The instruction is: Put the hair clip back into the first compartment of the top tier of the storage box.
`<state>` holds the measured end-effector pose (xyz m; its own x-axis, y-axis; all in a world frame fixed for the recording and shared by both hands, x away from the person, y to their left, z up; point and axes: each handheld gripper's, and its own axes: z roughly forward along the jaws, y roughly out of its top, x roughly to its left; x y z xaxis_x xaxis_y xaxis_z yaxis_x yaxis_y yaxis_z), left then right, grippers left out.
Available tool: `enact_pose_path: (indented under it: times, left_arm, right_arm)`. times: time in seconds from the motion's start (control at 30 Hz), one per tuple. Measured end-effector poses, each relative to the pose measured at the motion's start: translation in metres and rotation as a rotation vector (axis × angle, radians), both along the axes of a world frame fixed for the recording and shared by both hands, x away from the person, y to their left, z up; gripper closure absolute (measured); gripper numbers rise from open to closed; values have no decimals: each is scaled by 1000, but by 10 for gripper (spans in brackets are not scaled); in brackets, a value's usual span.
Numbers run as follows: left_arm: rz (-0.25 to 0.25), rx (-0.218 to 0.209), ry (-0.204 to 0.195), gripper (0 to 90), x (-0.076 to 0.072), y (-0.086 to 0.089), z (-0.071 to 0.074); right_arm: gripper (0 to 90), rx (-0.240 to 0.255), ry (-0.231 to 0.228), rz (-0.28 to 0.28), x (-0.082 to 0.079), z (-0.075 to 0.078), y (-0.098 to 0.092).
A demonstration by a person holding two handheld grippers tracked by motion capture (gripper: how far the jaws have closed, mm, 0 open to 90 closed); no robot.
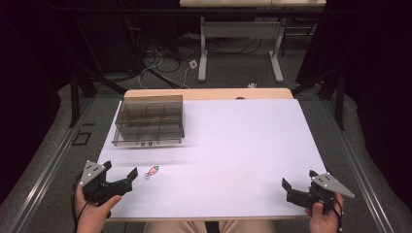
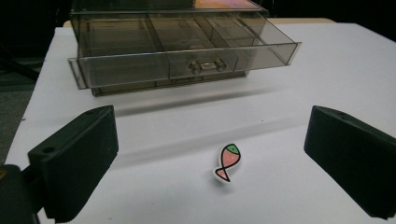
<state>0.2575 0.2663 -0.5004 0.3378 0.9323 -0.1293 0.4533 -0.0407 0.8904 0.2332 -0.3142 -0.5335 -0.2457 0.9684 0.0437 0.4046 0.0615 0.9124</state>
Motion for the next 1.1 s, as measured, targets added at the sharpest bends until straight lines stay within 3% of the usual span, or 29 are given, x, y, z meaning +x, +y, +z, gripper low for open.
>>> enact_pose_path:
  times: [0.27,0.33,0.43,0.67,1.07,1.1]
  left_arm:
    - [-45,77,21,83,14,-12,6]
    - [-47,85,21,99,16,-12,6]
    - [-50,88,26,140,19,-15,7]
    - [-77,125,43,184,26,-17,9]
    - [-131,156,120,302,38,-16,11]
    - [-137,175,124,319,40,-16,11]
  right_arm:
    - [0,-8,-4,4,1,-1,2]
    - [0,3,-21,3,2,-2,4]
    - [0,-13,17,21,1,-1,4]
    - [0,-27,28,31,0,-1,5]
    - [0,-22,39,27,0,-2,7]
    - [0,-28,34,26,0,-3,7]
